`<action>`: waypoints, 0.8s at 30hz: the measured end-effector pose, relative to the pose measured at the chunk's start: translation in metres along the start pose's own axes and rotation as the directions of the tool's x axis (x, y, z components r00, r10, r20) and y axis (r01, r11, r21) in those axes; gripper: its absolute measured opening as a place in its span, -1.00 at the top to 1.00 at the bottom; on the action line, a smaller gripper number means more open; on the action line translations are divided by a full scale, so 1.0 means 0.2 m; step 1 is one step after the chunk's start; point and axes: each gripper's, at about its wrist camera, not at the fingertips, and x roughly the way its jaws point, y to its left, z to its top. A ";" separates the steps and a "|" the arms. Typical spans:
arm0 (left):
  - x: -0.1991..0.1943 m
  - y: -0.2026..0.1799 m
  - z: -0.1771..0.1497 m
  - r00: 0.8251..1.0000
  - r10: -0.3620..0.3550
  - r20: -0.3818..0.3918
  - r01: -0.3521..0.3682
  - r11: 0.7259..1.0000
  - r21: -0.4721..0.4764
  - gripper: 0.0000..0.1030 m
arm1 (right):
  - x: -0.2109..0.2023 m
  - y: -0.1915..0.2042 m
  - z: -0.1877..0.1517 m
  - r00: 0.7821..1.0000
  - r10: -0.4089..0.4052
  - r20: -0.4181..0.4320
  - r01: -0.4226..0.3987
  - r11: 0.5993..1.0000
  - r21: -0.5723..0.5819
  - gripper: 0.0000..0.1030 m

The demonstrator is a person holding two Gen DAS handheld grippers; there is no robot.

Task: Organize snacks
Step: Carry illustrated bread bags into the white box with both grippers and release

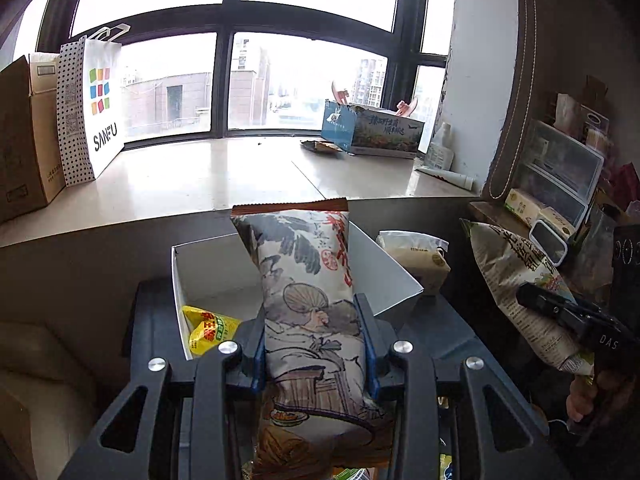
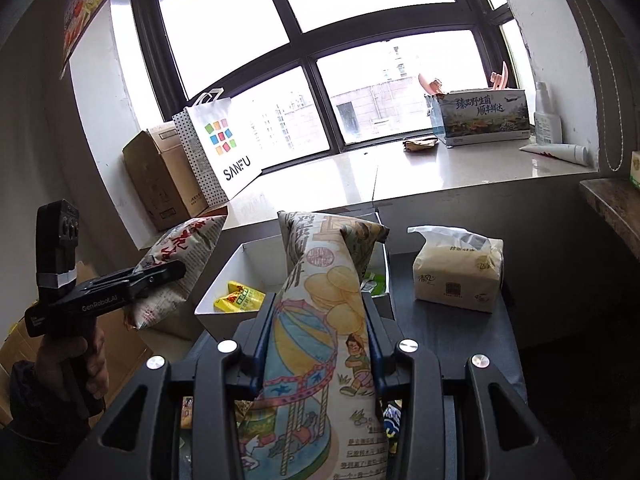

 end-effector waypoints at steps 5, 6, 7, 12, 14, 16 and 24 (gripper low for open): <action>0.28 0.12 0.15 0.993 0.077 -0.089 -0.082 0.996 -0.048 0.22 | 0.39 -0.03 0.23 0.996 -0.037 -0.080 0.039 0.999 0.025 0.18; 0.34 0.16 0.17 0.991 0.070 -0.111 -0.078 0.994 -0.073 0.22 | 0.47 -0.04 0.25 0.993 -0.054 -0.101 0.056 0.998 0.017 0.18; 0.40 0.18 0.17 0.988 0.080 -0.128 -0.092 0.992 -0.089 0.22 | 0.55 -0.04 0.27 0.990 -0.074 -0.124 0.074 0.997 0.000 0.18; 0.60 0.24 0.21 0.972 0.131 -0.196 -0.151 0.985 -0.088 0.21 | 0.88 -0.07 0.35 0.964 -0.153 -0.215 0.145 0.988 -0.051 0.18; 0.65 0.25 0.23 0.967 0.142 -0.209 -0.164 0.982 -0.092 0.17 | 0.95 -0.09 0.40 0.959 -0.166 -0.229 0.161 0.986 -0.042 0.18; 0.67 0.27 0.26 0.960 0.179 -0.216 -0.207 0.972 -0.111 0.04 | 1.00 -0.11 0.43 0.959 -0.155 -0.238 0.156 0.988 -0.018 0.16; 0.61 0.26 0.27 0.954 0.245 -0.174 -0.262 0.962 -0.080 -1.00 | 1.01 -0.10 0.48 0.964 -0.170 -0.203 0.182 0.983 0.038 -1.00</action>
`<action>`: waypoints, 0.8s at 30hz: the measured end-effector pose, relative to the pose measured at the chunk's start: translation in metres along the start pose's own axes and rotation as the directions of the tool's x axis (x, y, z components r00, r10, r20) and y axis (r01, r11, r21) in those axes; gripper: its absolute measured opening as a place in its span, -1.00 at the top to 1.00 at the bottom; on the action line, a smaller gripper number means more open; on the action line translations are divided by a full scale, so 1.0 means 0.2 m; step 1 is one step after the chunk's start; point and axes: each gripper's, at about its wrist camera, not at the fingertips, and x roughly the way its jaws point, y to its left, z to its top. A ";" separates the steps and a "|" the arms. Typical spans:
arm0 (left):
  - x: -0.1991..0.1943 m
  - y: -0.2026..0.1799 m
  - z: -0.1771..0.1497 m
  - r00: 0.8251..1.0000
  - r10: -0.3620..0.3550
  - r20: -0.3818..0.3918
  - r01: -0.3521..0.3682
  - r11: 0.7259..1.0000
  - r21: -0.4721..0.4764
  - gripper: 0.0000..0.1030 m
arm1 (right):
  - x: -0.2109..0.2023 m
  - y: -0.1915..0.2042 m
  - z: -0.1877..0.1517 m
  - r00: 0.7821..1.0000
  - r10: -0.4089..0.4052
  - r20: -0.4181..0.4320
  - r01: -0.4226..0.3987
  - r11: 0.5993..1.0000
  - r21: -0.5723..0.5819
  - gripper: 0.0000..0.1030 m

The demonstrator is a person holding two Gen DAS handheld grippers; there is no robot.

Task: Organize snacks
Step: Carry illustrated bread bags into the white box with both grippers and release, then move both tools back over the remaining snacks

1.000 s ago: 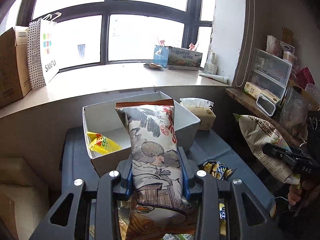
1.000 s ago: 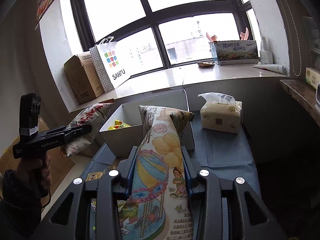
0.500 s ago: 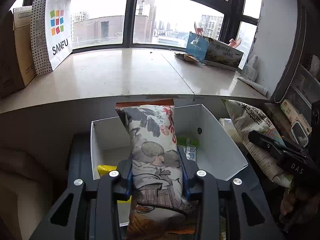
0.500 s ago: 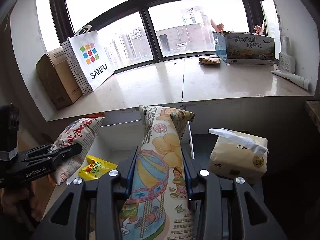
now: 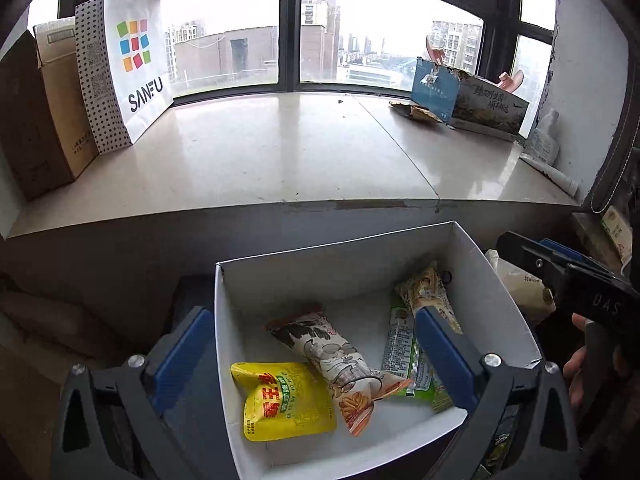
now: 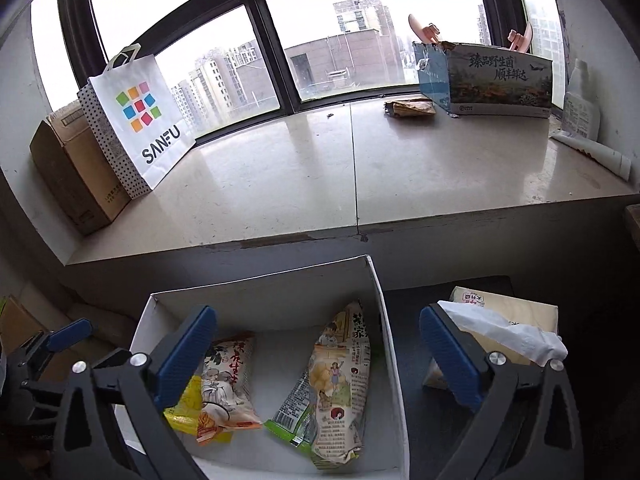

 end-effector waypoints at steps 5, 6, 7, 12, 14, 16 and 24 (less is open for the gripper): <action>-0.09 0.03 -0.05 0.998 -0.060 0.010 0.060 0.998 -0.019 -1.00 | -0.10 -0.01 -0.03 0.998 0.046 0.033 -0.048 0.998 0.043 -1.00; -0.12 0.02 -0.07 0.996 -0.091 0.020 0.091 0.996 -0.010 -1.00 | -0.14 -0.01 -0.04 0.997 0.050 0.053 -0.052 0.998 0.041 -1.00; -0.17 0.01 -0.08 0.992 -0.124 0.035 0.124 0.992 0.010 -1.00 | -0.18 -0.01 -0.04 0.996 0.051 0.069 -0.054 0.998 0.039 -1.00; -0.52 -0.08 -0.23 0.958 -0.232 0.171 0.206 0.966 0.157 -1.00 | -0.49 0.01 -0.14 0.979 0.127 0.158 -0.129 0.992 0.002 -1.00; -0.65 -0.11 -0.30 0.948 -0.240 0.207 0.194 0.956 0.220 -1.00 | -0.63 0.03 -0.20 0.968 0.153 0.201 -0.152 0.988 -0.022 -1.00; -0.78 -0.15 -0.38 0.945 -0.211 0.250 0.140 0.952 0.272 -1.00 | -0.76 0.04 -0.28 0.956 0.186 0.228 -0.175 0.982 -0.067 -1.00; -1.10 -0.16 -0.73 0.894 -0.310 0.322 0.215 0.930 0.299 -1.00 | -1.25 -0.03 -0.70 0.907 0.194 0.374 -0.151 0.978 -0.141 -1.00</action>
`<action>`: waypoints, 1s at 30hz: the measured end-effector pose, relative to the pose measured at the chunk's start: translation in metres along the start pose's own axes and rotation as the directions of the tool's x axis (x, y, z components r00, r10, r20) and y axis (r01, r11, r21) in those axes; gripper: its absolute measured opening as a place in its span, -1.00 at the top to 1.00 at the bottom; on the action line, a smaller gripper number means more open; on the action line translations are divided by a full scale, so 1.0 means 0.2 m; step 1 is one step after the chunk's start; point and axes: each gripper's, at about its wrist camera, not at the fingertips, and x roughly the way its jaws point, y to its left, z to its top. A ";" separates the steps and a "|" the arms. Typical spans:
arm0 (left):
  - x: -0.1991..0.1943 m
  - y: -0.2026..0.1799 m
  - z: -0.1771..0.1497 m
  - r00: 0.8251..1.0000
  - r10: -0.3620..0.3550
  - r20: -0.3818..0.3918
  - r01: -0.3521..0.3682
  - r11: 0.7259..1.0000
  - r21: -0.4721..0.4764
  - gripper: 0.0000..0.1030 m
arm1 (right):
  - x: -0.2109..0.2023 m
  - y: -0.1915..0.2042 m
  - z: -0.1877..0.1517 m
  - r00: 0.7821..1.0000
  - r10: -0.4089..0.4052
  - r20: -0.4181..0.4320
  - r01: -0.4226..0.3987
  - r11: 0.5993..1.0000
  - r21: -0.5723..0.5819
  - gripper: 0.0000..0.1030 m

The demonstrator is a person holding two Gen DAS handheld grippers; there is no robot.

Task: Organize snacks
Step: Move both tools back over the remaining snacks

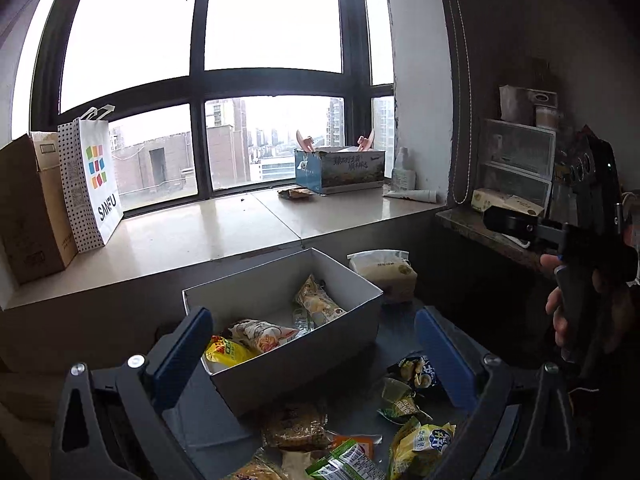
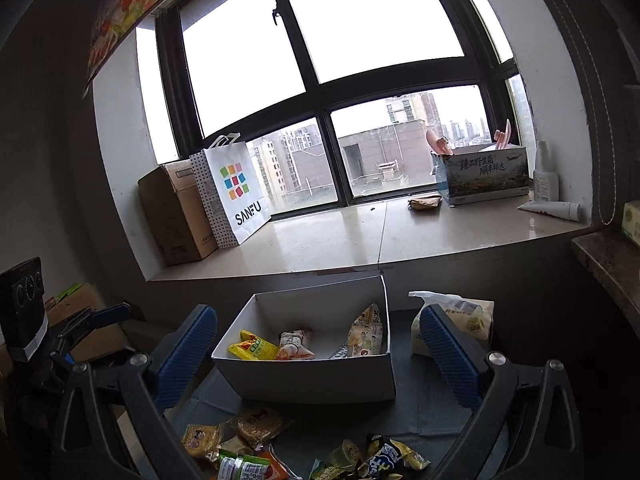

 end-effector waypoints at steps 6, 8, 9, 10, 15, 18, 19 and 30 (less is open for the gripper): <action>-0.09 -0.06 -0.23 0.998 -0.057 0.013 0.058 0.993 -0.099 -1.00 | -0.31 -0.01 -0.32 0.996 -0.089 0.004 0.089 0.996 -0.001 -1.00; -0.10 -0.08 -0.30 0.996 -0.083 0.015 0.084 0.989 -0.118 -1.00 | -0.34 -0.03 -0.44 0.997 -0.065 -0.029 0.067 0.997 0.043 -1.00; -0.10 -0.09 -0.33 0.996 -0.094 0.014 0.095 0.987 -0.127 -1.00 | -0.34 -0.03 -0.49 0.997 -0.040 -0.068 0.044 0.998 0.050 -1.00; -0.09 -0.09 -0.36 0.995 -0.102 0.005 0.102 0.986 -0.135 -1.00 | -0.34 -0.03 -0.54 0.994 -0.040 -0.104 0.045 0.998 0.049 -1.00; -0.07 -0.11 -0.44 0.994 -0.103 -0.031 0.095 0.976 -0.197 -1.00 | -0.33 -0.07 -0.69 0.986 -0.070 -0.151 0.084 0.992 0.092 -1.00; -0.07 -0.12 -0.47 0.993 -0.107 -0.042 0.097 0.977 -0.189 -1.00 | -0.32 -0.11 -0.69 0.984 -0.091 -0.153 0.109 0.988 0.112 -1.00; -0.07 -0.13 -0.48 0.994 -0.105 -0.044 0.094 0.977 -0.190 -1.00 | -0.32 -0.12 -0.69 0.984 -0.096 -0.151 0.114 0.987 0.116 -1.00; -0.08 -0.11 -0.51 0.995 -0.093 -0.031 0.085 0.975 -0.207 -0.99 | -0.29 -0.25 -0.72 0.969 -0.157 -0.193 0.182 0.976 0.117 -1.00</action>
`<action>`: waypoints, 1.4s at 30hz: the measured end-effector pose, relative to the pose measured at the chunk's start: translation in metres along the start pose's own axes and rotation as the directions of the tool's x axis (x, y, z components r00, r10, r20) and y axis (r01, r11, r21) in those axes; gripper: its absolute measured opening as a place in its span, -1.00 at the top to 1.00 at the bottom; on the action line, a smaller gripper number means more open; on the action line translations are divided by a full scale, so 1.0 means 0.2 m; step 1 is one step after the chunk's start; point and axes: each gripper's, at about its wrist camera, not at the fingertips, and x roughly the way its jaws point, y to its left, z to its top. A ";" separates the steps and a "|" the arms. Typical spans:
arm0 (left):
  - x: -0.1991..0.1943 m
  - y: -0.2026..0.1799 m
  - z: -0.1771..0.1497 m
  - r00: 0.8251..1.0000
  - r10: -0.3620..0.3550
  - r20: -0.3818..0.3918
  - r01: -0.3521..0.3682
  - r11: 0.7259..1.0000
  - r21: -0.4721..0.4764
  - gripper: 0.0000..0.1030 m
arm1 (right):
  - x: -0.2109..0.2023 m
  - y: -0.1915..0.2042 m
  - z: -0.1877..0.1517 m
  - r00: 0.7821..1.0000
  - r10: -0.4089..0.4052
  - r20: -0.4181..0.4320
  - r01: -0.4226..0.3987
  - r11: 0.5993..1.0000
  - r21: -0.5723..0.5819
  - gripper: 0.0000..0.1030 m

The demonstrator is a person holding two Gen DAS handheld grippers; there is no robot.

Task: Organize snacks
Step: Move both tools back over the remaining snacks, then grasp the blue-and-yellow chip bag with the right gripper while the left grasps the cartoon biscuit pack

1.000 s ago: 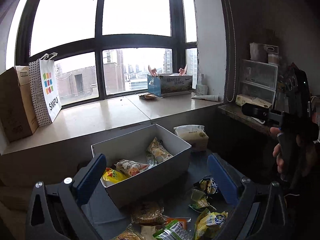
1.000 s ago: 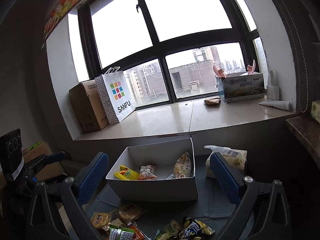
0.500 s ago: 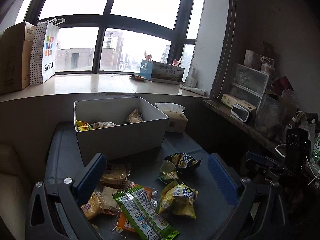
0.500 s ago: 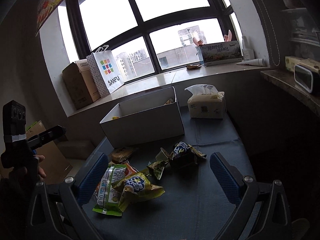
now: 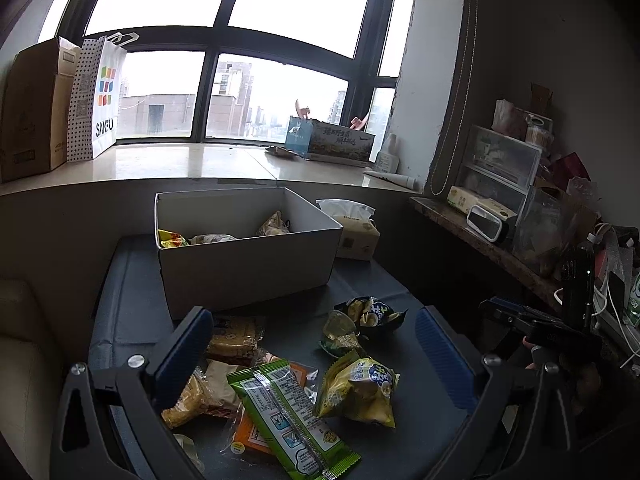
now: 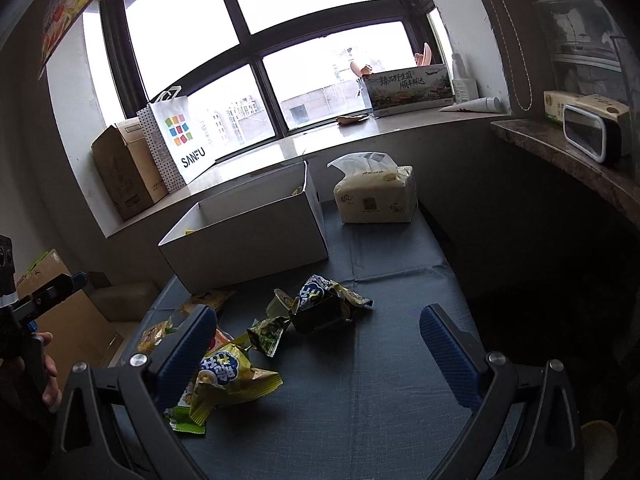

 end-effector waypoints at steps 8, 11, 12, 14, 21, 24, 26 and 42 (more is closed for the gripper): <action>0.00 0.02 -0.03 1.000 0.015 -0.013 -0.015 1.000 0.005 -0.99 | 0.35 -0.10 -0.01 0.987 0.001 -0.163 -0.002 1.000 -0.006 -1.00; 0.00 0.03 -0.04 1.000 0.014 -0.024 -0.014 1.000 0.009 -0.99 | 0.52 -0.07 0.03 0.975 0.024 -0.220 -0.030 0.999 -0.025 -1.00; 0.00 0.03 -0.04 0.999 0.018 -0.026 -0.018 1.000 0.011 -1.00 | 0.58 -0.05 0.04 0.970 0.015 -0.241 -0.028 0.998 -0.047 -1.00; 0.00 0.04 -0.05 0.999 0.025 -0.033 -0.025 1.000 0.008 -0.99 | 0.69 -0.01 0.06 0.963 -0.010 -0.271 -0.014 0.996 -0.083 -1.00; 0.01 0.11 -0.09 0.997 0.052 -0.063 -0.054 0.998 -0.027 -0.99 | 0.93 -0.04 0.03 0.919 0.019 -0.395 0.019 0.995 0.093 -0.71; 0.02 0.14 -0.10 0.996 0.062 -0.068 -0.065 0.997 -0.051 -0.99 | 0.93 -0.03 0.02 0.915 -0.001 -0.404 0.030 0.997 0.065 -0.30; 0.03 0.16 -0.11 0.995 0.060 -0.075 -0.065 0.996 -0.065 -0.99 | 0.91 -0.03 0.02 0.919 -0.002 -0.394 0.021 0.999 0.045 -0.10; 0.80 0.38 -0.05 0.850 0.146 -0.506 -0.193 0.980 -0.041 -0.99 | 0.33 -0.01 0.13 0.979 0.126 -0.161 -0.115 0.991 0.073 0.06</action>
